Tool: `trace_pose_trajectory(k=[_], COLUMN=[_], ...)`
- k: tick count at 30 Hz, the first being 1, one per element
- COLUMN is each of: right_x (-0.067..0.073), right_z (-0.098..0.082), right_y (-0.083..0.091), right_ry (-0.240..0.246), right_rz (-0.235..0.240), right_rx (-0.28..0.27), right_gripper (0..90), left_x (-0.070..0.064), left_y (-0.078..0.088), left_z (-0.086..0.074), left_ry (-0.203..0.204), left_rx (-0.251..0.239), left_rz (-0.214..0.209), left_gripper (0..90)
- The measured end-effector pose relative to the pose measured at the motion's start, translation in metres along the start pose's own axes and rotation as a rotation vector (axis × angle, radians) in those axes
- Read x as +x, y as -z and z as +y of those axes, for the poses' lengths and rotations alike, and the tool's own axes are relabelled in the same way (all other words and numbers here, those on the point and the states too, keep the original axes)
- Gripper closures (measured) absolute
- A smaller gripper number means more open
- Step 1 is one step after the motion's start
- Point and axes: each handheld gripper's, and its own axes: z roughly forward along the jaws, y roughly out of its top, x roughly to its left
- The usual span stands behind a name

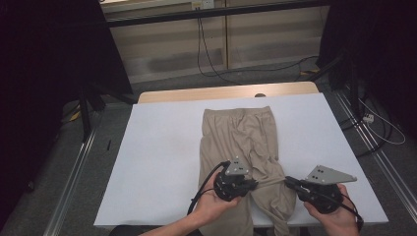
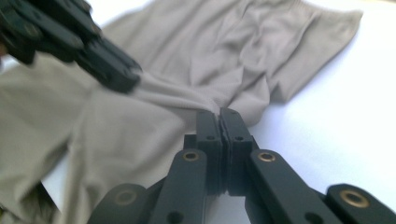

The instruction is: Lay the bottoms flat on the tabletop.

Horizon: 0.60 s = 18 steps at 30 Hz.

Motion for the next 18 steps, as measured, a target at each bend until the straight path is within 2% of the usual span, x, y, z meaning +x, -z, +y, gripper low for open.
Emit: trace_pose_trajectory(k=[4,8,10,11,13,14,16,18], right_x=[-0.002,-0.007,-0.009,-0.010,-0.014,-0.018,-0.027,-0.034], right_z=[0.021,0.036,0.035,0.031,0.021,0.015,0.004,-0.002], right_y=[0.017,0.032,0.029,0.024,0.008,0.000,-0.018,-0.031], right_ry=[0.027,0.029,0.031,0.026,0.020,0.010,-0.013,-0.021], right_rz=[-0.026,-0.046,-0.049,-0.047,-0.049,-0.051,-0.058,-0.068], right_rx=[-0.065,-0.127,-0.128,-0.116,-0.069,-0.041,0.015,0.063], right_gripper=[88.0,87.8,87.7,87.6,87.4,87.3,87.2,86.4], left_x=[0.001,0.006,0.011,0.014,0.022,0.025,0.031,0.031], left_y=[0.009,0.015,0.009,0.003,-0.011,-0.018,-0.028,-0.032], left_z=[0.020,0.035,0.034,0.031,0.024,0.020,0.016,0.013], left_ry=[0.007,0.012,0.015,0.016,0.031,0.041,0.068,0.075], left_rx=[-0.091,-0.172,-0.146,-0.113,-0.047,-0.031,-0.001,0.015], left_rz=[0.011,0.035,0.055,0.071,0.079,0.086,0.072,0.077], left_gripper=[88.5,88.5,88.5,88.5,88.5,88.4,87.8,83.7])
